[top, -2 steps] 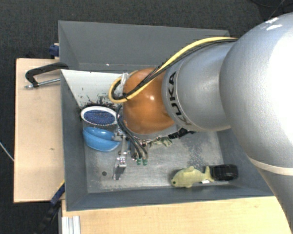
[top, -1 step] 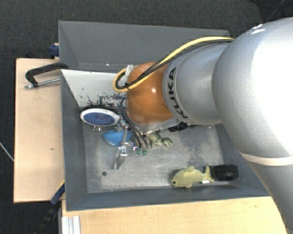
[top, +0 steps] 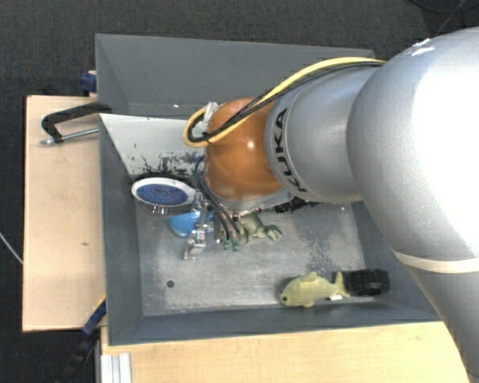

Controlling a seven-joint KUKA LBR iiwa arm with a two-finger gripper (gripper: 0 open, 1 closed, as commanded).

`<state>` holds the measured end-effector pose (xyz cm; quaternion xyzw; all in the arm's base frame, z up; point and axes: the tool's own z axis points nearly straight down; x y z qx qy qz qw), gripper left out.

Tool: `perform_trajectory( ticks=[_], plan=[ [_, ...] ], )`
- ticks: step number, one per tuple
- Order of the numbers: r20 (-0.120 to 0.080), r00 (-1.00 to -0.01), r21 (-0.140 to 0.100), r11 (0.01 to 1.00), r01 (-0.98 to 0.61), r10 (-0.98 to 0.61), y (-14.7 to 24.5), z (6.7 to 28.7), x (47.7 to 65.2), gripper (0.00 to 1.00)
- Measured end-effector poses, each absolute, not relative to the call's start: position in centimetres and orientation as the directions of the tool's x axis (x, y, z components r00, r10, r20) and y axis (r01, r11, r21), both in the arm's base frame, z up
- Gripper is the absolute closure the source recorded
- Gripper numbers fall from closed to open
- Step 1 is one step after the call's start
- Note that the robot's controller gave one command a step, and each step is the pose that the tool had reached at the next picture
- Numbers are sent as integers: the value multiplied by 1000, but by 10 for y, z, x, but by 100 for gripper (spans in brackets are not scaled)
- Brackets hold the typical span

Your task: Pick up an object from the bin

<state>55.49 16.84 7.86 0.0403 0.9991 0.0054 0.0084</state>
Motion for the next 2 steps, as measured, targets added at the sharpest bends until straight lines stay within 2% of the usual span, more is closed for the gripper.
perform_trajectory(
  ticks=[1, 2],
  plan=[
    [-13, -998, 6, 999, 54, 54, 171, 213, 560, 100],
    [-4, -999, 3, 999, 55, 55, 171, 208, 559, 0]
  ],
)
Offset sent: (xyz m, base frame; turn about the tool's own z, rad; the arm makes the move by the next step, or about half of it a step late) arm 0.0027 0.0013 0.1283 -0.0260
